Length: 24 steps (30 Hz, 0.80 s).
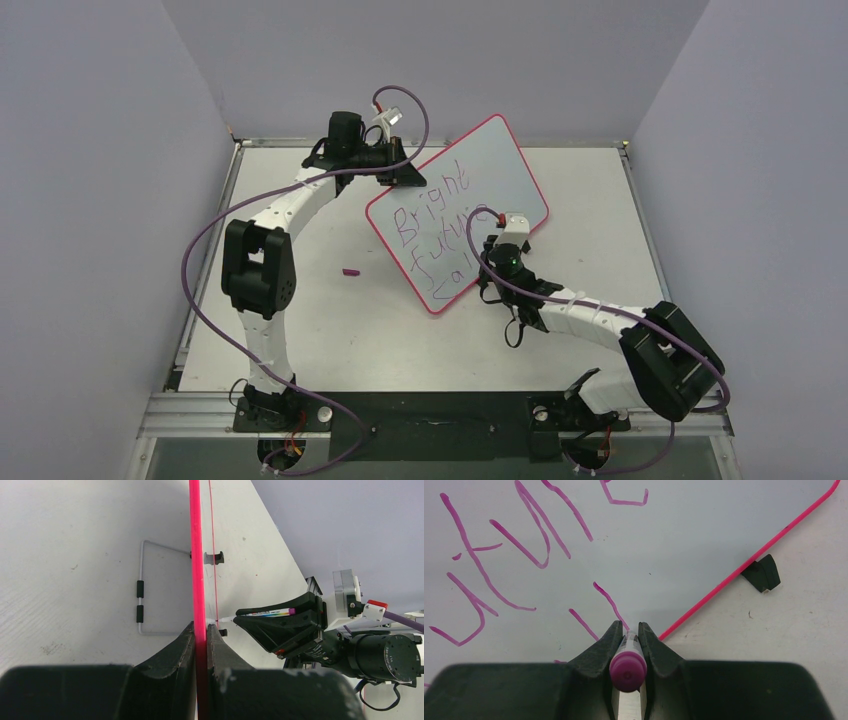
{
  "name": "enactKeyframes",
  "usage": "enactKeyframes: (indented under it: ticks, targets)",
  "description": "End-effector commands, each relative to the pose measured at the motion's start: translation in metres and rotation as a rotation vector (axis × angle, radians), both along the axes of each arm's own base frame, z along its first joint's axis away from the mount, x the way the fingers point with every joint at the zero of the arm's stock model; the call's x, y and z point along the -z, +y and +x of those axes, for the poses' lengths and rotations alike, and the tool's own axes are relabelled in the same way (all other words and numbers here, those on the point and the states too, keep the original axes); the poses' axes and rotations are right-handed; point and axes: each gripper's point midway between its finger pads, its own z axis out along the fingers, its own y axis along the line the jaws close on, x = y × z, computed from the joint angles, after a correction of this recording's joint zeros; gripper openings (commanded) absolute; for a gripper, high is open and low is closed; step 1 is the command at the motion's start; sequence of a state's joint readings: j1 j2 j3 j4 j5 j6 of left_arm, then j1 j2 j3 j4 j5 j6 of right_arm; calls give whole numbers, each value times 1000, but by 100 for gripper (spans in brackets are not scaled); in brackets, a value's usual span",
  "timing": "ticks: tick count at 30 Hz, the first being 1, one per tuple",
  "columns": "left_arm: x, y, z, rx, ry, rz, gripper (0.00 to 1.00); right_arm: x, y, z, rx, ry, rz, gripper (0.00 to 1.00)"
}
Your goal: Write a sentence on the whiteboard
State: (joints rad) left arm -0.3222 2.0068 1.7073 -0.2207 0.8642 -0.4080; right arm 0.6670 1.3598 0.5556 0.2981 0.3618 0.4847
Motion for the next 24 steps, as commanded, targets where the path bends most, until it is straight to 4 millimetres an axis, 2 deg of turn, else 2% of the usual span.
enactKeyframes:
  ticks: [1,12,18,24]
  targets:
    - [-56,-6,-7,60,-204,-66,0,-9,8,6,-6,-15,42,0]
    - [-56,-6,-6,59,-205,-65,0,-33,7,31,17,-58,32,0]
    - [-55,-6,-5,59,-204,-64,0,-35,3,30,22,-62,31,0]
    - [-56,-6,-5,58,-204,-64,0,-53,-5,28,36,-99,49,0]
